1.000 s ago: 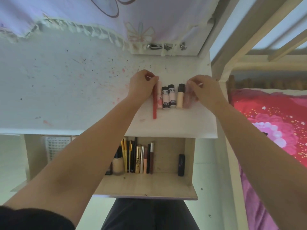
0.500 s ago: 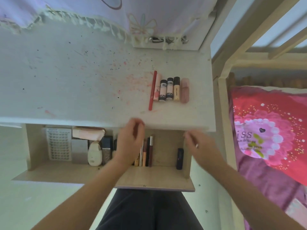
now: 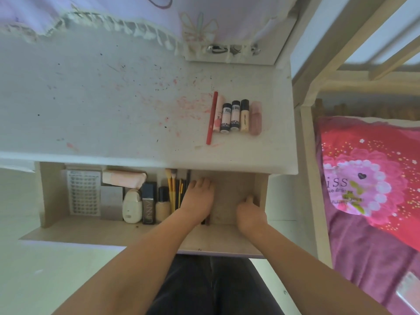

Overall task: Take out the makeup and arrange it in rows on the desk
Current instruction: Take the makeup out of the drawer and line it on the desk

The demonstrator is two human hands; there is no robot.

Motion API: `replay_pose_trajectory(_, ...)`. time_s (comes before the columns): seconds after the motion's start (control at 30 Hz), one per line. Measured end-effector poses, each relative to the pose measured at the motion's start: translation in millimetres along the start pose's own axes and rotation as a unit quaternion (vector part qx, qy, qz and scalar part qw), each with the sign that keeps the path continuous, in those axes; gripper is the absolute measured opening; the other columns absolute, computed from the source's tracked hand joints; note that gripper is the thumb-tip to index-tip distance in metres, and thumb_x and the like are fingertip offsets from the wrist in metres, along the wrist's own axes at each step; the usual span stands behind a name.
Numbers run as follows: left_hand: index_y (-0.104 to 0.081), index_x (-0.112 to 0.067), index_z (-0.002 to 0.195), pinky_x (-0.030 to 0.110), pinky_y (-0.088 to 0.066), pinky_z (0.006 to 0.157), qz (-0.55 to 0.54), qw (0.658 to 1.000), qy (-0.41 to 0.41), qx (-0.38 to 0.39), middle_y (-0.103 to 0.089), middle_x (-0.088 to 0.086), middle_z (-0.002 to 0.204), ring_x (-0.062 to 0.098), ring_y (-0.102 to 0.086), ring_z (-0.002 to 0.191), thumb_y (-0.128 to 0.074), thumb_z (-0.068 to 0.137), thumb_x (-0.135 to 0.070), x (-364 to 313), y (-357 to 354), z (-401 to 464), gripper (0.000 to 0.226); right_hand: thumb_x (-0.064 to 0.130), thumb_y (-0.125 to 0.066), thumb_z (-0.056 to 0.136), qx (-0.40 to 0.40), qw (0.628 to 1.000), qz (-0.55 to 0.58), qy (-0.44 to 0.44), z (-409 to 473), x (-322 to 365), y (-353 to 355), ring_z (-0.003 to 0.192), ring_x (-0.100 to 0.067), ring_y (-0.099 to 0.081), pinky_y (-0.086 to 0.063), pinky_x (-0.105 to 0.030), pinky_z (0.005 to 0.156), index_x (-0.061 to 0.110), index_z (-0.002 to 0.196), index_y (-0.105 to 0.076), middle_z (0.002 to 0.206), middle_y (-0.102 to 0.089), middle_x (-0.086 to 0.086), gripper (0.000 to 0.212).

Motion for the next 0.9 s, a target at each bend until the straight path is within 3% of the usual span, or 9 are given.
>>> replay_pose_trajectory(0.13,-0.041,-0.009,0.132,0.037,-0.037,0.099,-0.148,0.988,0.013,-0.027,-0.049,0.012,0.131,0.029,-0.045,0.12,-0.048,0.085,0.001,5.0,4.9,-7.0,0.048,-0.007,-0.048,0.087,-0.024,0.999,0.02,0.003,-5.7,-3.2,8.8,0.105,-0.031,-0.06,-0.049,-0.034,0.085,0.001,0.131,-0.047,0.143,-0.028,-0.017,0.045)
replay_pose_trajectory(0.23,-0.05,-0.015,0.122,0.034,-0.048,0.087,-0.333,0.942,0.048,-0.012,-0.057,0.006,0.12,0.022,-0.055,0.105,-0.046,0.094,-0.008,14.3,5.3,-17.0,0.03,-0.01,-0.043,0.088,-0.024,0.999,0.036,0.02,-7.3,-4.1,12.7,0.095,-0.03,-0.061,-0.047,-0.033,0.082,0.0,0.126,-0.051,0.137,-0.035,-0.018,0.04)
replay_pose_trajectory(0.33,-0.057,-0.02,0.114,0.025,-0.048,0.088,-0.413,0.909,0.052,-0.015,-0.06,-0.001,0.111,0.01,-0.057,0.099,-0.051,0.094,-0.014,18.3,21.0,-32.4,0.022,0.001,-0.045,0.094,-0.014,0.996,0.064,0.06,-13.9,-1.4,16.8,0.082,-0.025,-0.055,-0.045,-0.028,0.08,0.005,0.115,-0.057,0.126,-0.047,-0.015,0.025)
replay_pose_trajectory(0.4,-0.057,-0.027,0.111,0.018,-0.047,0.087,-0.45,0.891,0.052,-0.038,-0.059,-0.011,0.107,-0.001,-0.054,0.095,-0.054,0.092,-0.016,25.2,45.9,-45.6,0.022,0.015,-0.046,0.097,-0.021,0.989,0.103,0.107,-23.6,1.1,28.9,0.093,-0.024,-0.058,-0.045,-0.027,0.083,0.01,0.111,-0.06,0.117,-0.057,-0.011,0.02)
replay_pose_trajectory(0.5,-0.057,-0.039,0.1,0.016,-0.052,0.077,-0.552,0.83,0.041,-0.071,-0.063,-0.018,0.093,-0.005,-0.06,0.09,-0.057,0.089,-0.019,49.1,107.3,-63.1,0.023,0.024,-0.049,0.096,-0.091,0.957,0.205,0.182,-49.6,-7.6,83.8,0.091,-0.011,-0.056,-0.037,-0.015,0.076,0.017,0.112,-0.063,0.105,-0.063,0.002,0.022)
replay_pose_trajectory(0.57,-0.063,-0.042,0.098,0.011,-0.052,0.07,-0.626,0.772,0.049,-0.102,-0.066,-0.015,0.09,-0.001,-0.064,0.083,-0.057,0.086,-0.027,79.5,151.4,-61.8,0.02,0.024,-0.048,0.096,-0.146,0.915,0.322,0.193,-68.9,-30.2,138.1,0.073,0.004,-0.055,-0.039,-0.008,0.064,0.026,0.111,-0.064,0.093,-0.06,0.013,0.022)
replay_pose_trajectory(0.63,-0.065,-0.035,0.1,0.017,-0.056,0.07,-0.642,0.748,0.079,-0.146,-0.067,-0.009,0.088,0.004,-0.067,0.076,-0.056,0.088,-0.024,113.9,183.6,-44.1,0.018,0.023,-0.044,0.097,-0.209,0.874,0.399,0.182,-75.4,-58.2,192.1,0.058,0.009,-0.054,-0.041,-0.006,0.05,0.031,0.106,-0.062,0.08,-0.057,0.012,0.021)
replay_pose_trajectory(0.73,-0.065,-0.022,0.102,0.023,-0.055,0.066,-0.605,0.763,0.124,-0.193,-0.064,-0.004,0.085,0.012,-0.064,0.073,-0.054,0.093,-0.015,144.2,209.2,3.8,0.015,0.018,-0.042,0.099,-0.278,0.864,0.39,0.156,-53.8,-80.5,251.7,0.057,0.004,-0.054,-0.044,-0.011,0.048,0.026,0.108,-0.062,0.077,-0.057,0.009,0.024)
replay_pose_trajectory(0.9,-0.065,-0.009,0.108,0.016,-0.049,0.058,-0.514,0.828,0.138,-0.176,-0.061,-0.005,0.081,0.009,-0.056,0.059,-0.054,0.094,-0.018,135.8,204.3,76.0,0.02,0.021,-0.036,0.101,-0.27,0.882,0.37,0.113,11.7,-90.5,276.0,0.066,-0.005,-0.052,-0.041,-0.012,0.053,0.014,0.111,-0.064,0.085,-0.059,0.005,0.031)
Point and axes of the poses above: each hand's wrist, its own z-axis towards the middle knuckle, its own y-axis out of the back of the hand, x = y × z, the point moved 10 cm from there along z, towards the middle knuckle
